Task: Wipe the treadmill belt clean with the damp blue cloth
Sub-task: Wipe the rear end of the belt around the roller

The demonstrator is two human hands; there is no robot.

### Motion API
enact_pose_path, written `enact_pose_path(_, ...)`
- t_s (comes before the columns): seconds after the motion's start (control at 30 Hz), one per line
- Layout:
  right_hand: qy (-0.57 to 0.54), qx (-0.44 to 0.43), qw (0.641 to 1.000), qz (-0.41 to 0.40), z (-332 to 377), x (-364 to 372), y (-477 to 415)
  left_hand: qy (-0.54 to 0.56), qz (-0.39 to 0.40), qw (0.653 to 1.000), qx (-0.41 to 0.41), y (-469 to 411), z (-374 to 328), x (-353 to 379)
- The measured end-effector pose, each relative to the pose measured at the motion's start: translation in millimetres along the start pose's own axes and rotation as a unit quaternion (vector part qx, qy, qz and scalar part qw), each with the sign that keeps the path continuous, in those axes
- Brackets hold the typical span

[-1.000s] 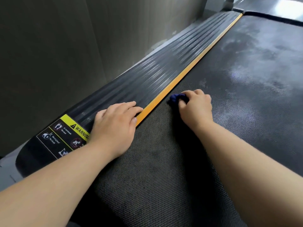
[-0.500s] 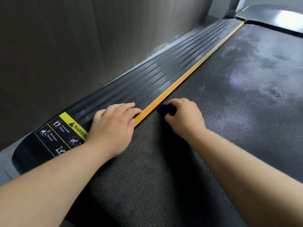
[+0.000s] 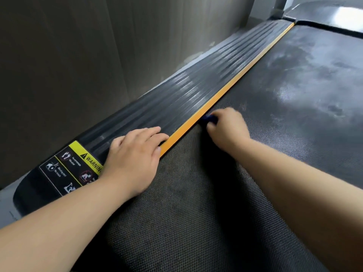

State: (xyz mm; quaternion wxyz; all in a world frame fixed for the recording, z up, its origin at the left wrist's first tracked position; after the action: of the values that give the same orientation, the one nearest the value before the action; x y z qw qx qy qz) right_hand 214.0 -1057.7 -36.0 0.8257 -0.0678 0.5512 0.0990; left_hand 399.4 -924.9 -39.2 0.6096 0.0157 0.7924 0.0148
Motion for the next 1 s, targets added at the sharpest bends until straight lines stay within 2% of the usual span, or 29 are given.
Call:
enact_pose_path(0.1, 0.018, -0.162, 0.984, 0.066, 45, 19, 48, -0.004, -0.003, 1.000, 0.000, 1, -2, 0)
enact_pose_path(0.17, 0.051, -0.173, 0.983, 0.046, 37, 12, 38, -0.005, -0.008, 1.000, -0.002, 0, -2, 0)
enact_pose_path(0.2, 0.072, -0.126, 0.989, 0.012, 16, 4, 21, -0.006, -0.016, 1.000, -0.001, 0, -2, -2)
enact_pose_path(0.23, 0.077, -0.045, 0.996, -0.024, -15, -10, 4, -0.007, -0.024, 1.000, 0.001, 0, -2, -2)
enact_pose_path(0.3, 0.031, 0.111, 0.991, -0.071, -69, -33, -9, -0.010, -0.033, 0.999, 0.004, 1, -3, -1)
enact_pose_path(0.33, 0.014, 0.135, 0.988, -0.074, -73, -32, -8, -0.011, -0.034, 0.999, 0.004, 0, -2, -1)
enact_pose_path(0.4, 0.023, 0.072, 0.996, -0.051, -34, -13, 2, -0.010, -0.031, 0.999, -0.001, -1, 0, 1)
enact_pose_path(0.5, -0.019, -0.104, 0.994, -0.017, 47, 18, 48, -0.012, -0.034, 0.999, 0.001, 0, -1, 0)
enact_pose_path(0.57, -0.052, -0.136, 0.989, 0.004, 54, 22, 51, -0.012, -0.030, 0.999, 0.000, 1, -1, -1)
enact_pose_path(0.6, -0.072, -0.097, 0.993, -0.006, 37, 16, 38, -0.010, -0.028, 1.000, 0.002, 1, -1, -1)
enact_pose_path(0.7, -0.105, 0.103, 0.987, -0.064, -24, -2, 4, -0.010, -0.022, 1.000, 0.004, 0, -1, 0)
enact_pose_path(0.77, -0.060, 0.153, 0.985, -0.048, -24, 4, -4, -0.010, -0.023, 1.000, 0.000, -1, -1, 0)
enact_pose_path(0.83, -0.053, 0.099, 0.994, -0.014, 3, 8, 2, -0.012, -0.023, 1.000, -0.002, -1, -1, 1)
enact_pose_path(0.9, -0.092, 0.025, 0.995, 0.030, 26, 17, 22, -0.010, -0.026, 1.000, -0.001, 0, 0, 0)
enact_pose_path(1.0, -0.077, -0.122, 0.984, 0.106, 65, 32, 65, -0.005, -0.033, 0.999, 0.003, 2, -1, -2)
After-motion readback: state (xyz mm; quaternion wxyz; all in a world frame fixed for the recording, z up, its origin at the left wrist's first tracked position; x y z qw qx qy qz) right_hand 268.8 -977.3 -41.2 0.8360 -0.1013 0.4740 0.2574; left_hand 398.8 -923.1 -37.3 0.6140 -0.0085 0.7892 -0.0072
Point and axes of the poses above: each hand's wrist, its own y-axis away from the middle knuckle, its own x-axis out of the palm, z = x × y, the point moved 10 cm from there along -y, towards the middle knuckle, and after that the axes turned 11 degrees about z, right-handed, at the moved point
